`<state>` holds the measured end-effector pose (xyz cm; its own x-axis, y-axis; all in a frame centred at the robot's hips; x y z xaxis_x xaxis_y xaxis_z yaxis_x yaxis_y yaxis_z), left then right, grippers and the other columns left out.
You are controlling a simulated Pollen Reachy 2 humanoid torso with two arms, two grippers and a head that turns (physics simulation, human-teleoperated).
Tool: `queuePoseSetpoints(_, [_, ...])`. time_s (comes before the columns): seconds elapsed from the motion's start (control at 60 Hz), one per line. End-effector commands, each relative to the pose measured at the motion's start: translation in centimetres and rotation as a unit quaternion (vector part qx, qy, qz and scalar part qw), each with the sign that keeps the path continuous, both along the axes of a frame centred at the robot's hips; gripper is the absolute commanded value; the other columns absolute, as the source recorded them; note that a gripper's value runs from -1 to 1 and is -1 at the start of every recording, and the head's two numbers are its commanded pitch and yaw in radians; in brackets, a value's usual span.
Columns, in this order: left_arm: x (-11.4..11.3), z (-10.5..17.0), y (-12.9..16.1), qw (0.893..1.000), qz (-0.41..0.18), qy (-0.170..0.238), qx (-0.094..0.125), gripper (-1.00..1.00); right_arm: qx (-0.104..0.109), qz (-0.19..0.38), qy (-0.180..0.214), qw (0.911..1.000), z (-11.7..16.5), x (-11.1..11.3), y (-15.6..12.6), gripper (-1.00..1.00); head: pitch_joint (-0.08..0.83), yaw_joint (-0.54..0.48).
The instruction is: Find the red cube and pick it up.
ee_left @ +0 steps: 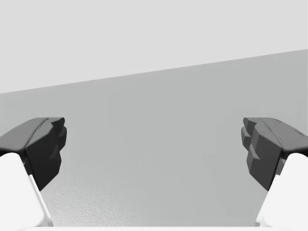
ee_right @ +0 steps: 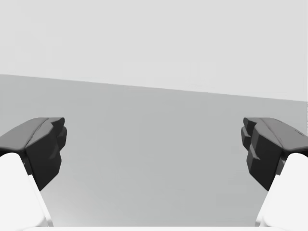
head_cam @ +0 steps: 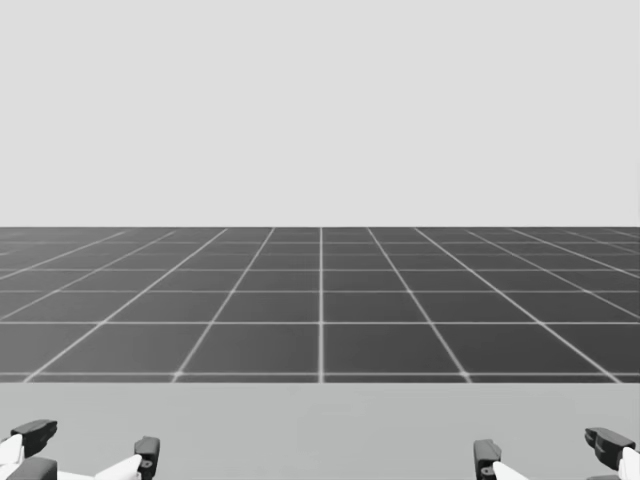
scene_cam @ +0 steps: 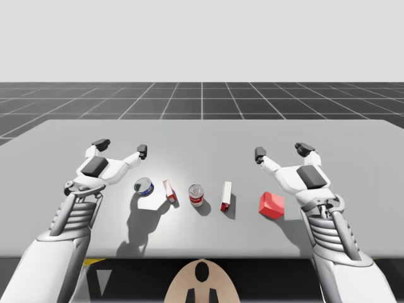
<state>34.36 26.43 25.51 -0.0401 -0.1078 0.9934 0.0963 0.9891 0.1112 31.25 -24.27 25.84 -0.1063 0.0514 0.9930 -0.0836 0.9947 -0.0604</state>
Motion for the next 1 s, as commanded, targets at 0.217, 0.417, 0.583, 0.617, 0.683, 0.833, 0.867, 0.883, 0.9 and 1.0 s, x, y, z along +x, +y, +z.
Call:
queuePoseSetpoints(0.217, [-0.1, 0.11, 0.02, 1.0, 0.002, -0.001, -0.001, -1.0, 0.008, -0.002, 0.002, 1.0, 0.52, -0.43, 0.07, -1.0, 0.139, 0.0])
queuePoseSetpoints(0.417, [-0.13, 0.19, 0.14, 1.0, 0.002, -0.006, 0.003, -1.0, 0.01, -0.005, 0.005, 0.9999, 0.39, -0.2, -0.11, -1.0, 0.366, -0.02])
queuePoseSetpoints(0.583, [-0.18, 0.29, 0.12, 1.0, 0.0, -0.01, 0.008, -1.0, 0.002, -0.006, 0.0, 1.0, 0.37, -0.11, -0.08, -1.0, 0.501, -0.12])
queuePoseSetpoints(0.617, [-0.19, 0.3, 0.09, 1.0, -0.001, -0.011, 0.01, -1.0, 0.001, -0.007, 0.0, 1.0, 0.37, -0.11, -0.09, -1.0, 0.515, -0.13])
queuePoseSetpoints(0.683, [-0.25, 0.31, -0.06, 1.0, -0.002, -0.011, 0.012, -1.0, 0.0, -0.007, -0.002, 1.0, 0.4, -0.13, -0.12, -1.0, 0.562, -0.19])
queuePoseSetpoints(0.833, [-0.31, 0.38, -0.19, 1.0, -0.005, -0.013, 0.012, -1.0, 0.0, -0.008, -0.002, 1.0, 0.43, -0.12, -0.17, -1.0, 0.631, -0.29])
queuePoseSetpoints(0.867, [-0.32, 0.39, -0.22, 1.0, -0.006, -0.013, 0.011, -1.0, 0.0, -0.009, -0.002, 1.0, 0.43, -0.12, -0.17, -1.0, 0.641, -0.31])
queuePoseSetpoints(0.883, [-0.32, 0.4, -0.25, 1.0, -0.006, -0.014, 0.011, -1.0, 0.0, -0.009, -0.002, 1.0, 0.43, -0.12, -0.17, -1.0, 0.657, -0.33])
queuePoseSetpoints(0.9, [-0.33, 0.4, -0.26, 1.0, -0.006, -0.014, 0.011, -1.0, -0.001, -0.008, -0.002, 1.0, 0.44, -0.12, -0.17, -1.0, 0.662, -0.33])
queuePoseSetpoints(1.0, [-0.33, 0.43, -0.33, 1.0, -0.008, -0.014, 0.01, -1.0, -0.001, -0.007, -0.003, 1.0, 0.59, -0.2, -0.17, -1.0, 0.702, -0.37])
